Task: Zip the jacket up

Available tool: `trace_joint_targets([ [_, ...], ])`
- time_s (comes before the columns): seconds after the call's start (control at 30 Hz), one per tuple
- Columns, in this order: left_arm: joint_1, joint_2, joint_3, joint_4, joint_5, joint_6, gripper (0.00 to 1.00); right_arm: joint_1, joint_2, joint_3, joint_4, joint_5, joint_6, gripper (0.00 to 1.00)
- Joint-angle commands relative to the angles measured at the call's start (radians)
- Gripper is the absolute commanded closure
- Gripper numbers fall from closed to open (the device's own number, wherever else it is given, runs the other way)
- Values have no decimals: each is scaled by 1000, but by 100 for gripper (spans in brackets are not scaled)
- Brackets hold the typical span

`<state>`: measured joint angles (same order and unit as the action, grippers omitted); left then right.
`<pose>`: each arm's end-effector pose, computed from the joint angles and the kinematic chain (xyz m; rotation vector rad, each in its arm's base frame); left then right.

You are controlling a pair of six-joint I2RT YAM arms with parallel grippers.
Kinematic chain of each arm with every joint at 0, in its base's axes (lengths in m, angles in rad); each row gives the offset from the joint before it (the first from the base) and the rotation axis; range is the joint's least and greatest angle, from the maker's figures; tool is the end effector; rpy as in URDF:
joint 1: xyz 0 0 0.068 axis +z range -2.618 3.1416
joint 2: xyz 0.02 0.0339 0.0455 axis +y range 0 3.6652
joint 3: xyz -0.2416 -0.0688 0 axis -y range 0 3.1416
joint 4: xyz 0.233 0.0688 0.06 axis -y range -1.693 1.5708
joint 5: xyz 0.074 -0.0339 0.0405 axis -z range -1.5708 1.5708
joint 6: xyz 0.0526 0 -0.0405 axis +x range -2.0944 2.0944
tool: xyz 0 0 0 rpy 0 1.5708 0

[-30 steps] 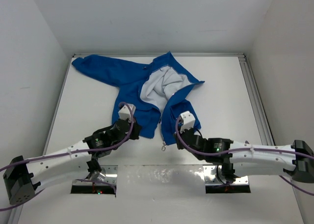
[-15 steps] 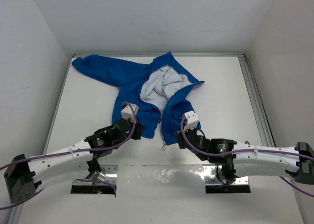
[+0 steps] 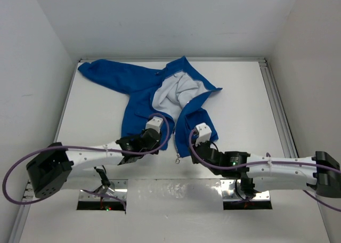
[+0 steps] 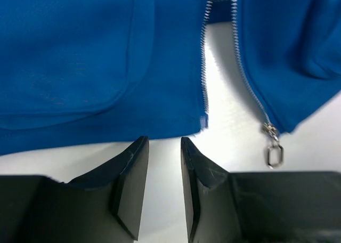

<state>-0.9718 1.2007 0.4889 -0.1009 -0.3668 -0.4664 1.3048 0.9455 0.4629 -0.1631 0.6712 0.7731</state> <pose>0.1469 -0.1817 0.1426 0.4153 2.2957 -0.2857 0.0854 0.1890 0.1851 -0.1968 2.0947 0.5242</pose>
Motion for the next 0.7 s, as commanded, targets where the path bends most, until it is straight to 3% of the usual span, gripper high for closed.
trace_joint_targets([
  [0.0, -10, 80, 86, 35, -69, 31, 71, 2, 12, -29, 79, -24, 23, 100],
  [0.17, -10, 166, 120, 40, -90, 32, 66, 2, 15, -49, 115, -64, 25, 100],
  [0.27, -10, 210, 137, 52, -101, 35, 57, 2, 7, -56, 128, -79, 18, 100],
  [0.67, -8, 424, 206, 59, -136, 5, 61, 2, -80, -152, 221, -114, 38, 100],
])
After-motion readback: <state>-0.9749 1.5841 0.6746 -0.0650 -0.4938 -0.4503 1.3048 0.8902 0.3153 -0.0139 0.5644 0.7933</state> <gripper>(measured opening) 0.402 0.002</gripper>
